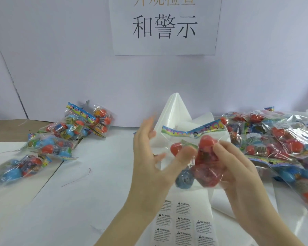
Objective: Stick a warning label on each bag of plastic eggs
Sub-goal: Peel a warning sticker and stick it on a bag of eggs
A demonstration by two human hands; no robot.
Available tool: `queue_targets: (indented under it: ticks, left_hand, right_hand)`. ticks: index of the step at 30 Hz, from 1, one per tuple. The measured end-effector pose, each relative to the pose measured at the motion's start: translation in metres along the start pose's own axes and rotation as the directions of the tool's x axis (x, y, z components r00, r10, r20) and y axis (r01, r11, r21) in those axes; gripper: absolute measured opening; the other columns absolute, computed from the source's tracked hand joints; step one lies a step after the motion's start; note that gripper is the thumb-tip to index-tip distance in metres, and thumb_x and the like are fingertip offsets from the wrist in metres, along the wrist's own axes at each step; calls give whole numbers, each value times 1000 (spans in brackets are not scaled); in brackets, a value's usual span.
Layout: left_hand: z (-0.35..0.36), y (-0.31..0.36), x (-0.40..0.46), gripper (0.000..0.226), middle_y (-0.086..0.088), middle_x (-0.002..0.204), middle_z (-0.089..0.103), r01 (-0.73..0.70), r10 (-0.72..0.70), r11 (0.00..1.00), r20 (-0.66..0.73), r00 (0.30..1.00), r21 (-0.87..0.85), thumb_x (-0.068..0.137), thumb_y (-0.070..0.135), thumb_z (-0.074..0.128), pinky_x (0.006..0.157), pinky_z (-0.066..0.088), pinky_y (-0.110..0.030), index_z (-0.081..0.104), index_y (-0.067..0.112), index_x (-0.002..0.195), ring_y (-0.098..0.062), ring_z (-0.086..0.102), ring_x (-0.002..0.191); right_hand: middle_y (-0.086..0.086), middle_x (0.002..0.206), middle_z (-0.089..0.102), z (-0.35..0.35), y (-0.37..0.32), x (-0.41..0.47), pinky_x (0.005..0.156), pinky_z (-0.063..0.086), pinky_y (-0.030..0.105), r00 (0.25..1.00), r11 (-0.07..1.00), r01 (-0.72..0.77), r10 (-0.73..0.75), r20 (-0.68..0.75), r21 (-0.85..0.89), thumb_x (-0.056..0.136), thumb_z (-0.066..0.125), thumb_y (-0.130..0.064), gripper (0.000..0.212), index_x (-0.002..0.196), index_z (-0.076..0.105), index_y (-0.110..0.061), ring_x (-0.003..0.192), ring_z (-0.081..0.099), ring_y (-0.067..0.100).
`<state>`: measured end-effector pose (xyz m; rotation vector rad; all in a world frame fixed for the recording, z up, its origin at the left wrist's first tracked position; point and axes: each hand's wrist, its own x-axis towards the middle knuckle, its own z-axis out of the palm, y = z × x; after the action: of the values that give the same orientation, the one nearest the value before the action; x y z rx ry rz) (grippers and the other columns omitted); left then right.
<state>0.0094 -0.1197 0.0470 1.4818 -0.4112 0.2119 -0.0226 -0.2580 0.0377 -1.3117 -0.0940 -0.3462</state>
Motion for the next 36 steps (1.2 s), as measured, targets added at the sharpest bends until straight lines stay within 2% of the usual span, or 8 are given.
queue_targets:
  ticks: [5,7,10,19,24,27,30,36]
  left_hand:
    - [2,1,3,30,5,65,69,230,-209,964,153,966,-132,56,44,71,55,46,-13,73,15,65,-4,62,57]
    - [2,-2,3,32,1,65,67,200,-188,974,111,976,-111,62,37,81,58,48,-18,70,8,67,-9,60,61]
    - [-3,-3,4,22,-2,71,69,177,-167,982,129,977,-71,66,33,70,61,50,-18,70,14,76,-10,63,67]
    - [-4,0,1,44,0,61,58,107,-107,994,212,971,13,71,60,64,56,42,-16,62,17,78,-7,51,56]
    - [-1,0,2,42,6,64,63,25,-16,992,78,997,-125,69,51,63,57,45,-12,64,11,85,-4,56,58]
    - [0,0,2,34,5,63,61,7,-2,987,30,1000,-163,70,48,55,55,47,-15,62,16,80,-7,55,58]
    - [-1,0,3,31,10,58,58,5,-16,984,-59,998,-178,70,51,53,53,44,-12,60,21,72,-3,53,54]
    - [0,-4,6,48,3,76,71,99,-113,971,-51,992,-217,67,58,50,64,53,-18,65,19,91,-10,66,71]
  right_hand:
    - [2,66,69,5,0,5,57,54,30,997,996,-79,79,3,-30,76,58,-16,25,67,69,-37,55,64,16]
    - [-1,63,69,4,-1,5,53,51,19,998,995,-45,40,-58,-89,86,59,-17,33,62,70,-36,54,63,8]
    - [-2,74,71,1,-3,0,69,47,22,995,985,75,-85,-59,-155,68,66,-45,21,72,74,-26,71,60,8]
    - [-3,62,70,-2,-4,1,61,48,14,946,972,224,-234,-223,-67,61,67,-40,19,62,76,-24,58,59,5]
    - [5,86,74,-3,1,1,65,52,17,1000,997,20,-22,-22,-79,50,84,-54,60,94,74,-13,70,66,11]
    - [8,80,74,1,0,-1,60,51,16,991,990,-62,76,113,-126,57,78,-35,34,87,77,-18,67,68,12]
    - [9,67,72,1,-4,-1,53,49,17,984,991,-35,58,171,-133,38,87,-50,49,78,78,-23,55,64,12]
    - [8,61,70,3,-4,-3,51,48,16,995,995,68,-63,77,-67,46,87,-40,31,69,78,-21,49,61,11]
